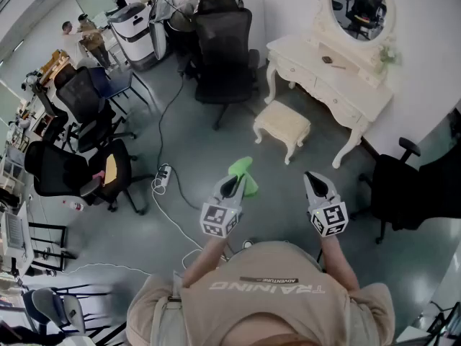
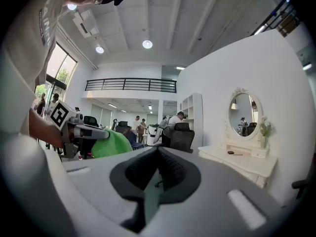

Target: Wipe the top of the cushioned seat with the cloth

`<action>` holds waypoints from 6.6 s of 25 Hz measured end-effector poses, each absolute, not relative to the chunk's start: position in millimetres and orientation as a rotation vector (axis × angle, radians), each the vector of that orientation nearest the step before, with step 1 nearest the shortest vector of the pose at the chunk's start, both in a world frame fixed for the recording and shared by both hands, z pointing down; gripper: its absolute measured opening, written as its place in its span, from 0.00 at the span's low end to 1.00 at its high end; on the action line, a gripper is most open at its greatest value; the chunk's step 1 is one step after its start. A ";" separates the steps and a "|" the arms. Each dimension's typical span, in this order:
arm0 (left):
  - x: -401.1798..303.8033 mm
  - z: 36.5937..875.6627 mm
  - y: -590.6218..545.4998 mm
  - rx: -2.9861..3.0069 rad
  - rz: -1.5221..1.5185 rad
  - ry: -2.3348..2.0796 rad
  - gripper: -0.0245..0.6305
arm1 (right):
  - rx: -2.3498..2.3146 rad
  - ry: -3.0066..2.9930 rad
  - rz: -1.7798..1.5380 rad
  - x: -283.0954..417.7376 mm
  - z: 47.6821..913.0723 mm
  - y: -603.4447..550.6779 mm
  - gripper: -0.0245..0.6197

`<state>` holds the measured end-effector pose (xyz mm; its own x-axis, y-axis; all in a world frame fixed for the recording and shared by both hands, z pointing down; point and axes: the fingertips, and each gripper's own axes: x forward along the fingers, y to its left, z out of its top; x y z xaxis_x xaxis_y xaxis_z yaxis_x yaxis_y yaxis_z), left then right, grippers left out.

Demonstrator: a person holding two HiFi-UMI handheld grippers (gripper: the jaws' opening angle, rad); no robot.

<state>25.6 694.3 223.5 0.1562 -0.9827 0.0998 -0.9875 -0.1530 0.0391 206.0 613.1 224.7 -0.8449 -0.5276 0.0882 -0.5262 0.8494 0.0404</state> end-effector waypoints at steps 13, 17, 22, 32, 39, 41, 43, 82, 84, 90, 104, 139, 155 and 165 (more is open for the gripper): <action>-20.6 202.5 663.3 2.351 0.036 -1.981 0.07 | 0.908 -2.952 -0.040 167.4 213.2 594.6 0.04; -31.9 220.4 671.3 2.352 0.049 -1.936 0.07 | 0.951 -2.928 -0.012 150.1 226.0 597.8 0.04; -44.1 248.8 678.3 2.339 0.049 -1.865 0.07 | 0.999 -2.889 -0.020 133.4 240.9 604.9 0.05; -67.4 278.8 635.7 2.257 0.024 -1.883 0.07 | 0.914 -2.802 -0.095 118.2 264.0 569.2 0.05; -56.4 269.4 558.7 2.297 0.118 -1.885 0.07 | 0.899 -2.875 -0.062 117.2 269.9 489.1 0.05; -47.6 267.4 536.9 2.292 0.142 -1.873 0.07 | 0.897 -2.899 -0.041 122.6 269.0 467.0 0.05; -40.8 265.7 516.5 2.279 0.136 -1.872 0.07 | 0.897 -2.906 -0.014 127.9 270.2 442.2 0.04; -203.2 291.8 269.6 2.414 0.183 -1.740 0.07 | 0.867 -2.808 -0.202 -60.3 283.7 228.5 0.04; -219.4 299.3 259.1 2.408 0.179 -1.727 0.07 | 0.869 -2.801 -0.202 -74.6 287.3 221.7 0.05; -241.5 310.2 216.2 2.399 0.148 -1.700 0.07 | 0.907 -2.769 -0.162 -86.3 289.9 180.2 0.05; -240.0 299.3 46.6 2.414 0.232 -1.700 0.07 | 0.952 -2.834 -0.047 -91.9 299.7 -10.1 0.05; -202.3 390.2 -214.6 2.693 0.376 -1.031 0.07 | 1.491 -2.423 0.253 -55.9 338.3 -147.1 0.05; -190.9 587.4 -281.2 2.475 0.629 -0.981 0.07 | 1.298 -2.212 0.609 -49.9 547.5 -179.8 0.05; -218.3 764.6 -308.4 2.349 0.812 -1.006 0.07 | 1.040 -2.315 0.744 -115.2 679.8 -192.0 0.05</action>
